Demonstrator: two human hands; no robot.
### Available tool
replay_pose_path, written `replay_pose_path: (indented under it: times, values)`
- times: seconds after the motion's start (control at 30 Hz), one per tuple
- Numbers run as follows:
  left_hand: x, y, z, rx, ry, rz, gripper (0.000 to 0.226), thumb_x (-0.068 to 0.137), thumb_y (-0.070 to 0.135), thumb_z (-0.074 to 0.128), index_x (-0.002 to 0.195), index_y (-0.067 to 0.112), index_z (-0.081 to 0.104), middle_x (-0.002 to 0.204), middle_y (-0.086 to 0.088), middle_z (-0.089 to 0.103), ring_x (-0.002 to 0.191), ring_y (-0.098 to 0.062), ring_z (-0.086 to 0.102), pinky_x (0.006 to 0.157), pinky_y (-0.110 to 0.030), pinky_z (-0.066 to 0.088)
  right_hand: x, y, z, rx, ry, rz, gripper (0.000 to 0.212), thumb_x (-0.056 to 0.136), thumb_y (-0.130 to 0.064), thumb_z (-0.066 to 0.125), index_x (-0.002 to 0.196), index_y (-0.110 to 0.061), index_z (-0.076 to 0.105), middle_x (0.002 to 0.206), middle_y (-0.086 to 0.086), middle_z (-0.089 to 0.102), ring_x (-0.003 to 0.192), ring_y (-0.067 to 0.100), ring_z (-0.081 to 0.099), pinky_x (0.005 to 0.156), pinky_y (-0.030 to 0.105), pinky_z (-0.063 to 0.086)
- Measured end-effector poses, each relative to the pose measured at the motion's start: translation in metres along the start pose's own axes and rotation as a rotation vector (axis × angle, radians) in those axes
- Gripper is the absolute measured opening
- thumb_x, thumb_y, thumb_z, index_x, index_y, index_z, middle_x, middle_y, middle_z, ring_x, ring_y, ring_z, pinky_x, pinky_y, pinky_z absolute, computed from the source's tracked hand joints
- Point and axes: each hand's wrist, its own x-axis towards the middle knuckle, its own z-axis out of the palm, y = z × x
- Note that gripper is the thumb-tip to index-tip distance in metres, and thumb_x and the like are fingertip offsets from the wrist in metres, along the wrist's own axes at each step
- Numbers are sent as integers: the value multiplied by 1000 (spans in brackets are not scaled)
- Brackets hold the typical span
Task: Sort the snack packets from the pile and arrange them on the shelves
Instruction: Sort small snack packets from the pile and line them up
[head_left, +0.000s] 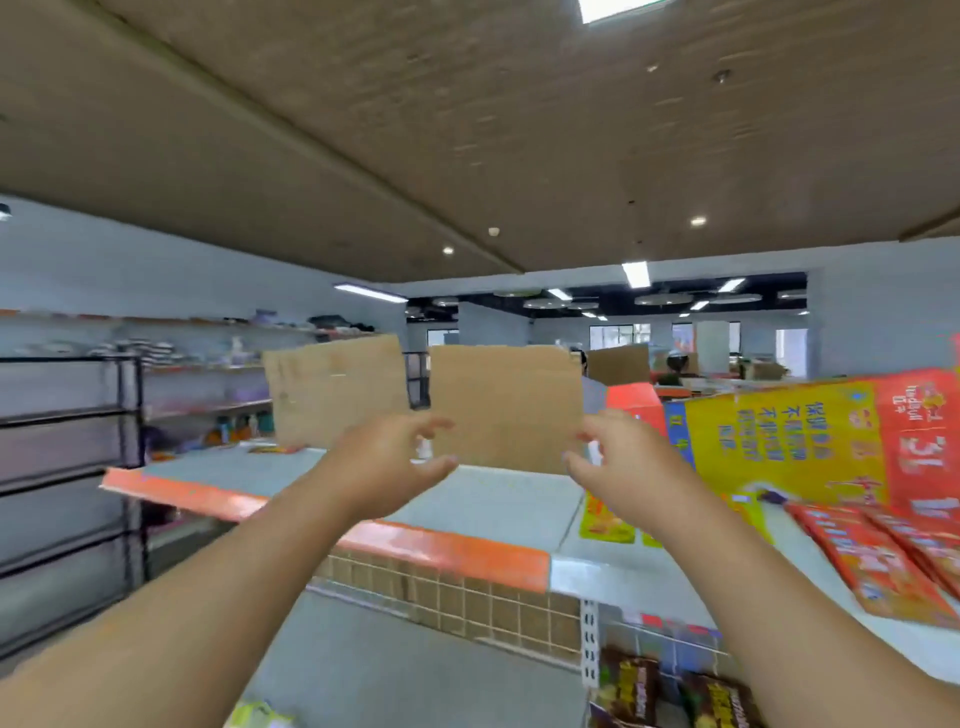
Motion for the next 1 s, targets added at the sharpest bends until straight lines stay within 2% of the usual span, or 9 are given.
replay_pose_path:
  times: [0.13,0.23,0.33,0.5,0.63,0.7,0.77,0.9,1.0]
  values:
    - [-38,-78,-59,94,47,-141,46,89,58,65,132,43,60,120,16,66,111,-10,61,94,-30,48,30,-80,51,119,-90,-83,29,85,-47,56,104,-28,67,101,-4,57,91,24,60,76,40,52]
    - [-62,-120,-92,129,71,-240,47,89,57,64,133,42,60,121,19,65,113,-7,60,97,-32,48,49,-128,83,182,-128,-164,21,88,-43,56,103,-33,65,94,-11,50,85,18,55,68,32,43]
    - [-77,-150,-109,178,72,-313,49,90,58,61,137,46,55,123,21,62,115,-7,58,97,-33,47,68,-161,109,205,-187,-232,25,93,-37,57,115,-28,66,103,-11,53,90,13,53,72,30,45]
    - [-81,-193,-116,234,80,-381,48,91,59,60,136,45,56,124,20,63,114,-7,58,99,-32,47,106,-201,148,248,-242,-285,24,93,-38,57,113,-29,66,113,-7,60,89,16,56,75,33,51]
    - [-66,-223,-112,297,83,-401,44,92,55,61,134,41,59,130,18,63,119,-8,59,101,-34,47,138,-218,181,216,-313,-311,14,96,-38,53,103,-33,64,109,-10,64,81,14,55,54,21,28]
    - [-48,-238,-111,312,86,-415,43,91,54,62,131,41,61,130,16,64,117,-10,59,101,-35,49,161,-222,195,270,-349,-286,18,95,-36,52,104,-30,67,103,-7,67,76,12,57,55,21,37]
    - [-28,-254,-108,336,78,-426,43,90,55,61,131,42,61,128,14,65,114,-11,60,99,-36,50,186,-226,212,341,-358,-280,15,91,-33,56,99,-29,68,96,-5,67,79,12,60,67,27,52]
    - [9,-282,-96,358,45,-436,47,91,55,61,135,40,60,134,13,63,121,-10,59,103,-36,48,234,-234,243,333,-415,-309,14,87,-26,60,96,-22,70,97,0,68,88,21,64,78,36,55]
    - [30,-303,-85,370,23,-447,48,92,55,60,137,40,59,133,12,64,119,-10,59,102,-33,48,262,-239,262,326,-438,-334,17,88,-23,61,100,-17,72,102,6,70,96,25,65,76,34,54]
